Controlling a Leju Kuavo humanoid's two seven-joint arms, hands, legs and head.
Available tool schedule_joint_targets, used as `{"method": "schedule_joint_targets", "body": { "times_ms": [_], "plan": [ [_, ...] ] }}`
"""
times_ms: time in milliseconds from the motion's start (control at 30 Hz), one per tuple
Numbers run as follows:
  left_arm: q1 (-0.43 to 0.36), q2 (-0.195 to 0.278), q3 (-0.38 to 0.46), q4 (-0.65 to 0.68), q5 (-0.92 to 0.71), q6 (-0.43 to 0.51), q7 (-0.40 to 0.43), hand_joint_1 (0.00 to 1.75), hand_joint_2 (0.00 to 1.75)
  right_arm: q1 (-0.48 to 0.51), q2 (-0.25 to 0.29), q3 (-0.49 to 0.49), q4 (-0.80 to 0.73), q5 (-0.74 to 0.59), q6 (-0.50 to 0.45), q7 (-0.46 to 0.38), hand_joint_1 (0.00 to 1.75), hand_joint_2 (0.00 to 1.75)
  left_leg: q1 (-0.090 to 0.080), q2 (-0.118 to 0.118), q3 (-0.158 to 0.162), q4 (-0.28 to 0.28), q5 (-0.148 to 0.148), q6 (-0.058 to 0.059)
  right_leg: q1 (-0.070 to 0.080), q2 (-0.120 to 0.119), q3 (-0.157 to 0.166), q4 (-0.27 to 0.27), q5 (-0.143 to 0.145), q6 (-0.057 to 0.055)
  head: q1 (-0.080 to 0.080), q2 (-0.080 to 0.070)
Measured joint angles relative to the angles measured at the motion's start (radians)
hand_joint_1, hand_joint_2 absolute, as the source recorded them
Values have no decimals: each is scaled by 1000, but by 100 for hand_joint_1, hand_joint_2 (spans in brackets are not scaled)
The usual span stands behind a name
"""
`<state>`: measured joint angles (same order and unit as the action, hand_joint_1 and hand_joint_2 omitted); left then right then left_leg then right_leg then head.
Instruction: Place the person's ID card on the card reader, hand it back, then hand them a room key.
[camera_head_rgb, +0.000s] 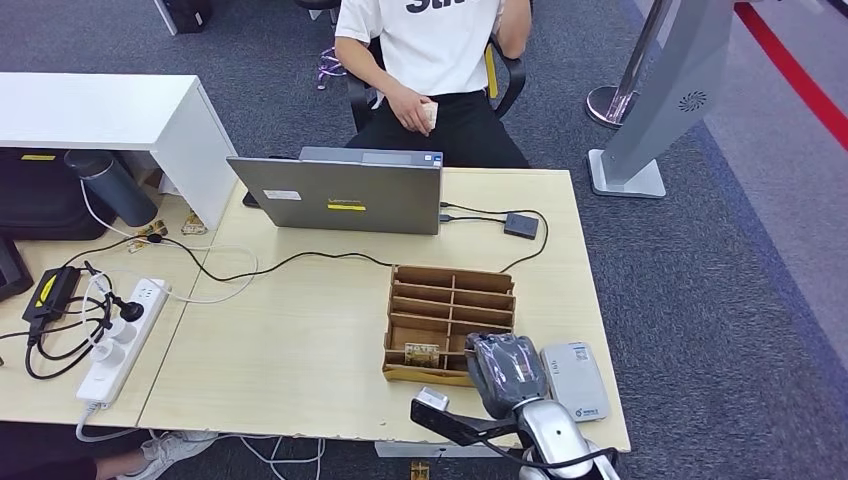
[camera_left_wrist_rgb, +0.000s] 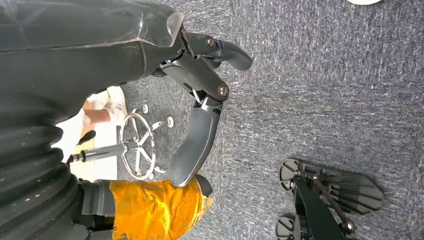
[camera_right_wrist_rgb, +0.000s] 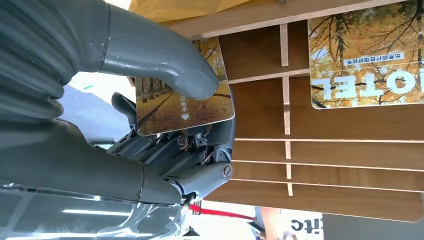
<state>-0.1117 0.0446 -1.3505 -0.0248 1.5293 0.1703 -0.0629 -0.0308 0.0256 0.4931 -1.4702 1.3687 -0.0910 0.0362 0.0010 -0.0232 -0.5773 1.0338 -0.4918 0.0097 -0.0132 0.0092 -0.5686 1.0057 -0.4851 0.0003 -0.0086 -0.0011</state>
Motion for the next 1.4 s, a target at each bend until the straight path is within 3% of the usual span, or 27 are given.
{"method": "schedule_joint_targets", "body": {
  "times_ms": [333, 567, 767, 1033, 1167, 1400],
  "plan": [
    [0, 0, -15, 0, 0, -6, 0, 0, 175, -8, 0, -9, -4, 23, -77, -41, 174, 175, 0, 0, 0, 0, 0, 0, 0, 0, 0, 0, 0, 0, 0, 0],
    [0, -2, -35, 0, 0, -14, 2, 0, 175, -46, 4, -30, -150, 2, -140, -101, 174, 175, 0, 0, 0, 0, 0, 0, 0, 0, 0, 0, 0, 0, 0, 0],
    [0, -2, -43, 0, 0, -15, 8, 0, 175, -112, 28, -43, -264, -146, -49, -141, 175, 175, 0, 0, 0, 0, 0, -1, 0, 0, 0, 1, 0, 0, 0, 0],
    [0, -1, -43, 0, 0, -15, 8, 0, 175, -141, 47, -46, -307, -199, -20, -156, 175, 175, 0, 0, 0, 0, 0, -1, 0, 0, 0, 1, 0, 0, 0, 0],
    [0, -1, -46, 0, 0, -17, 8, 0, 175, -173, 64, -45, -308, -353, 48, -195, 175, 175, 0, 0, 0, 0, 0, -1, 0, 0, 0, 1, 0, 0, 0, 0],
    [-4, 13, -77, 0, 0, -41, 10, 0, 175, -352, 133, -25, -211, -535, 216, -142, 175, 175, 0, 1, 1, 0, 2, -2, 0, 2, 0, 2, 1, -1, 0, 0]
  ]
}}
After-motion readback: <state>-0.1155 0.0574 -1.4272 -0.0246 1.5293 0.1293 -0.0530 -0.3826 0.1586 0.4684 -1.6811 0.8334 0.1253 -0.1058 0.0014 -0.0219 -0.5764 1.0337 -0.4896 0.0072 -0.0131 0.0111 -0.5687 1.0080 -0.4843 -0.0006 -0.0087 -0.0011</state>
